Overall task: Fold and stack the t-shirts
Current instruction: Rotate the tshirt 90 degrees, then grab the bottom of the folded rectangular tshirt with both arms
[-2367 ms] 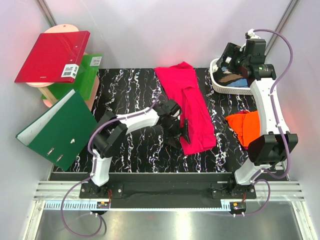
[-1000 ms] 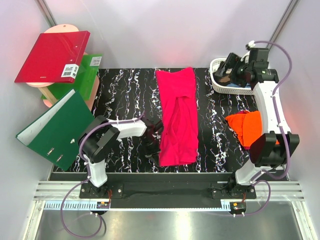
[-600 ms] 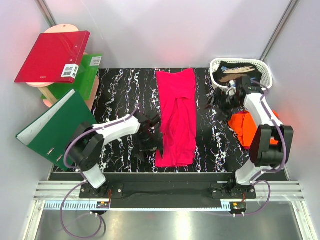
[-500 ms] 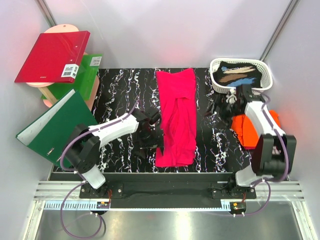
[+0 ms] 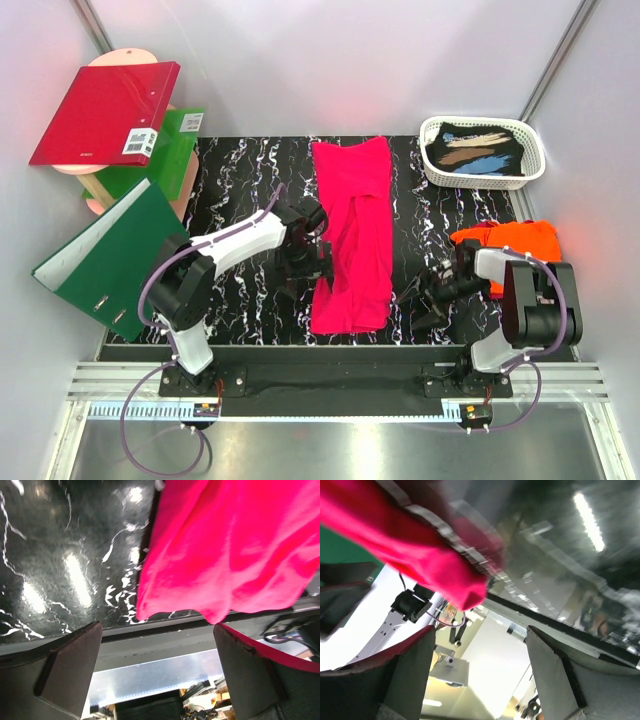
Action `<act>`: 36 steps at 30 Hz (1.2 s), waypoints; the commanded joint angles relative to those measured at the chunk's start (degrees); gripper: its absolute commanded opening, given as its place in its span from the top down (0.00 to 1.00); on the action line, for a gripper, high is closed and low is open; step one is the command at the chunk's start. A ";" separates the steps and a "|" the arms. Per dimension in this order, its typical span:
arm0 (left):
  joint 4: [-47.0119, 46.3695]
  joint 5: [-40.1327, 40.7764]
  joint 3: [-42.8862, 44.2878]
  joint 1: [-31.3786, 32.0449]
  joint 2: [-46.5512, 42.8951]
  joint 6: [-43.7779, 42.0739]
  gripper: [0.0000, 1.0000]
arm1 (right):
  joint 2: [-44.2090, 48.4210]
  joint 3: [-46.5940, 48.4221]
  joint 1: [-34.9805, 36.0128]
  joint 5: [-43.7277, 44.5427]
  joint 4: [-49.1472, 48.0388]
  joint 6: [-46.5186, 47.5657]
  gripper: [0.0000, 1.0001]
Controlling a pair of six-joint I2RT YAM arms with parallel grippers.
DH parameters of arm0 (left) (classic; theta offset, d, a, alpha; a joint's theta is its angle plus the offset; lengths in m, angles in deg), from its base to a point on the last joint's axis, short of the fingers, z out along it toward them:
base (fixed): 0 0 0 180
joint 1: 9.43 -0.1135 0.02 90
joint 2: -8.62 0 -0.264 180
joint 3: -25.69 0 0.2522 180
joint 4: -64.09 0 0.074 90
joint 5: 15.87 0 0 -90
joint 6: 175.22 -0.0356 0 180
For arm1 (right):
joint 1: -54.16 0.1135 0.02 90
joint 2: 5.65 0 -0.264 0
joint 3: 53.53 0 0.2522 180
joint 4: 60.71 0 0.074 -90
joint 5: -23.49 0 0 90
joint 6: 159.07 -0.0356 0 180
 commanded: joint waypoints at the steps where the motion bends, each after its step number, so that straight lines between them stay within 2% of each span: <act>1: -0.15 -1.12 2.65 -1.31 -0.81 -1.96 0.01 | -2.58 -0.72 0.83 -1.78 -5.09 -2.54 0.19; 6: -0.67 -1.30 -0.77 -3.24 -3.18 -2.49 0.01 | -6.35 -0.01 2.33 1.48 -7.71 -4.83 0.20; 12: -0.94 -1.30 -3.86 -6.41 -7.05 -3.10 0.01 | -16.36 -0.10 13.73 0.60 -17.72 -12.02 0.28; 15: -0.85 -1.73 -4.21 -7.99 -7.66 -3.63 0.01 | -19.18 1.13 17.95 0.08 -18.88 -13.88 0.45; 16: -0.76 -1.74 -4.30 -8.34 -7.75 -3.63 0.01 | -19.54 1.22 18.23 -0.10 -18.80 -13.97 0.76; 17: -0.68 -1.65 -4.30 -9.04 -8.02 -3.81 0.01 | -19.81 0.87 18.41 -0.97 -18.71 -14.24 0.94; 18: -0.59 -1.82 -4.30 -9.40 -8.45 -3.90 0.01 | -20.07 0.69 18.41 -1.24 -17.14 -13.89 1.00; 23: 0.55 -1.74 -3.24 -11.42 -8.63 -4.95 0.01 | -17.09 0.34 18.32 5.52 -5.37 -8.46 1.00; 26: 0.91 -1.74 -2.72 -12.12 -8.28 -5.39 0.01 | -15.07 0.51 18.41 6.31 0.52 -6.16 0.88; 29: 1.35 -1.82 -1.93 -12.48 -7.85 -5.74 0.01 | -12.87 -1.15 18.41 5.62 1.15 -5.89 0.80; 30: 1.43 -1.74 -1.75 -12.48 -7.67 -5.83 0.01 | -12.17 -1.77 18.41 5.70 1.41 -5.80 0.73; 32: 1.70 -2.00 -1.49 -12.48 -7.06 -6.09 0.01 | -10.85 -3.35 18.41 5.44 1.42 -5.45 0.71; 36: 1.00 -2.70 -3.24 -12.22 -6.96 -6.97 0.01 | -4.01 -3.53 18.32 6.31 2.82 -6.41 0.01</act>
